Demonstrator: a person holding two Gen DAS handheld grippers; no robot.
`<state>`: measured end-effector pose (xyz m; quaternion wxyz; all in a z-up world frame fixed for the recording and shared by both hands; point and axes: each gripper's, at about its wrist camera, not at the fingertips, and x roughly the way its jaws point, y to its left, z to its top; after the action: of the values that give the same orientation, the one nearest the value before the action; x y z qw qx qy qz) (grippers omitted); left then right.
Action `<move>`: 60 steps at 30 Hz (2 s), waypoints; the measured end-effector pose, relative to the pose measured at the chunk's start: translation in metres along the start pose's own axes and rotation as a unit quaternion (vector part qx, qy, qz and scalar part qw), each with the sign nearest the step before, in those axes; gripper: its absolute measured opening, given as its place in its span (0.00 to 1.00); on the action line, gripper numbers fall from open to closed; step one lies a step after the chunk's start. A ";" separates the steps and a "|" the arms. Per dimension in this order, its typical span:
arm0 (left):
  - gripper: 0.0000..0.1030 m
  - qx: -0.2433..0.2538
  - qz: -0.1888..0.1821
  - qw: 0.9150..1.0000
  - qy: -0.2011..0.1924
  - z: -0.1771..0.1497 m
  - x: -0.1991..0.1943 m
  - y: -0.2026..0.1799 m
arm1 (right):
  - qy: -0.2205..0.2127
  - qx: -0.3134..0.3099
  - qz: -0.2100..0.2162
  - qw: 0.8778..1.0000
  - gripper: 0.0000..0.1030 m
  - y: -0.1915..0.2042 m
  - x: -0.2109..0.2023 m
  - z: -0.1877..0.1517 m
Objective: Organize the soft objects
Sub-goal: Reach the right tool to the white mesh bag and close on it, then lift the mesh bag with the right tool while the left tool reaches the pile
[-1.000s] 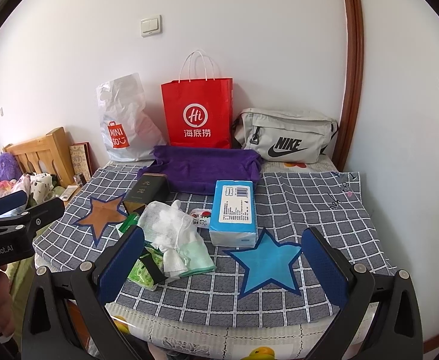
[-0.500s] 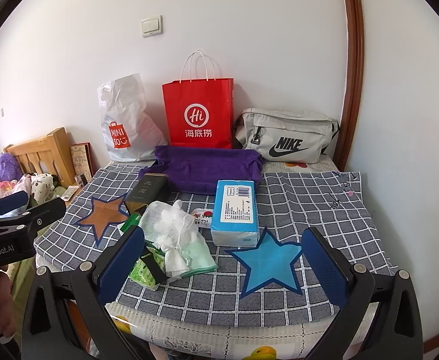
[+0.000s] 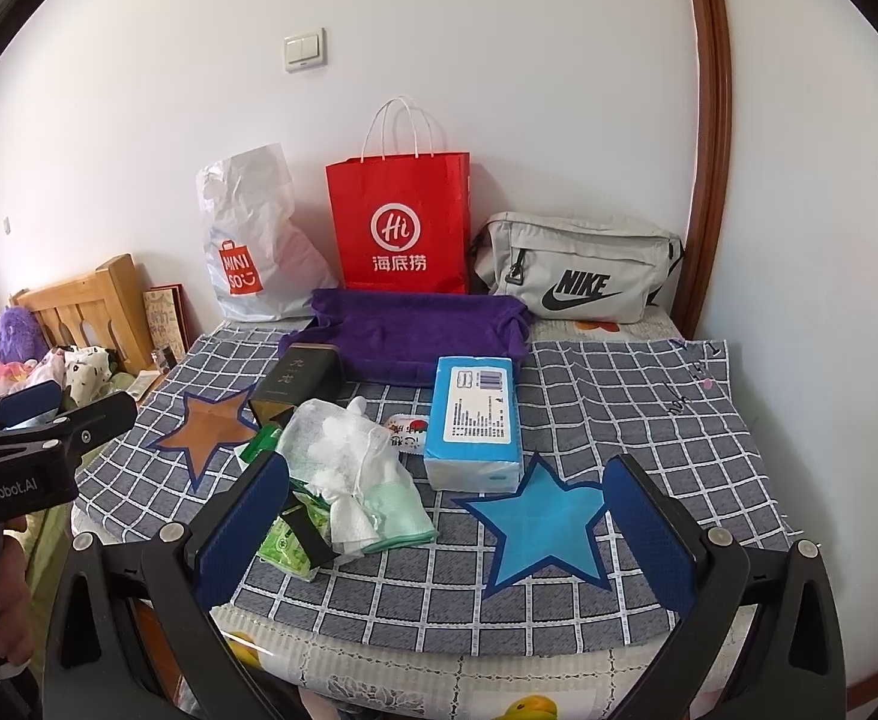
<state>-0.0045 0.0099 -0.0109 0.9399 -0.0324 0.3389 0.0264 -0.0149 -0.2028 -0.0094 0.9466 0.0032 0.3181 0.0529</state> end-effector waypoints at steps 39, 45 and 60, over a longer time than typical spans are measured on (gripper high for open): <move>1.00 -0.051 0.003 0.987 0.150 -0.037 0.184 0.070 | 0.086 -0.044 0.081 0.992 0.73 0.051 0.228 -0.022; 1.00 -0.055 -0.001 0.986 0.157 -0.037 0.192 0.070 | 0.083 -0.022 0.128 0.988 0.38 0.045 0.225 -0.021; 1.00 -0.057 0.003 0.985 0.163 -0.033 0.193 0.067 | 0.041 0.012 0.161 0.986 0.07 0.016 0.192 -0.016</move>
<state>0.1178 0.0798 -0.1626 0.8689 -0.0883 0.4853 0.0427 0.1263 -0.1672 -0.1372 0.9117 0.0635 0.3530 0.2005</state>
